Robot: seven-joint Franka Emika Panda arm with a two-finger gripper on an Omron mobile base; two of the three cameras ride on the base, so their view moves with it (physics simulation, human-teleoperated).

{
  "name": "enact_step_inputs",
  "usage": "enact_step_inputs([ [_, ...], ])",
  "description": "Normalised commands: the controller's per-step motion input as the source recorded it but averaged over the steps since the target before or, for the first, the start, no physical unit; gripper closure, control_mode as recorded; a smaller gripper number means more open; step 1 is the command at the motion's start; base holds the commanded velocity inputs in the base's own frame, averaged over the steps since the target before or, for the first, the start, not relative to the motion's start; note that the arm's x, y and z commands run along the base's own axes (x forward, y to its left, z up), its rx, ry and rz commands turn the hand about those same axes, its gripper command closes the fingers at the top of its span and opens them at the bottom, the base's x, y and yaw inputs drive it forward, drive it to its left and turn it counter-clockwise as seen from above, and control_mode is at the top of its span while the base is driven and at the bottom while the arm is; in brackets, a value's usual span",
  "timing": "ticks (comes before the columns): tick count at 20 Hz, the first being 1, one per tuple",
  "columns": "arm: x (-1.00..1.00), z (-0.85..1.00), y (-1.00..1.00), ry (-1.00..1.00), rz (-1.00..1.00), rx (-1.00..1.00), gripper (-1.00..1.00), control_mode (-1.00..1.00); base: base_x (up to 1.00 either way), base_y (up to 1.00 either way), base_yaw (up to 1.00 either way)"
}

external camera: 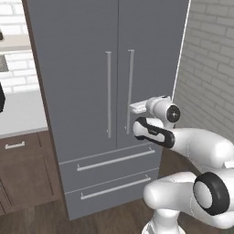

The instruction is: Take the strawberry from the fridge and place it on top of the pancake, located on the dining counter.

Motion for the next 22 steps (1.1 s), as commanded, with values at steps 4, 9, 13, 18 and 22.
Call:
enact_step_inputs([
  [4, 0.64, 0.0, 0.0, 0.12, -0.01, 0.0, -1.0, -1.0, 0.0, 0.0, 0.0],
  [9, 0.6, -0.01, 0.0, 0.1, 0.0, 0.0, -1.0, -1.0, 0.0, 0.0, 0.0],
  [13, 0.39, -0.12, 0.01, 0.02, -0.01, 0.0, -1.0, -1.0, 0.0, 0.0, 0.0],
  [18, 0.21, -0.24, 0.04, 0.0, -0.03, 0.0, -1.0, -1.0, 0.0, 0.0, 0.0],
  [22, 0.28, -0.32, 0.0, 0.0, -0.04, 0.01, -1.0, -1.0, 0.0, 0.0, 0.0],
])
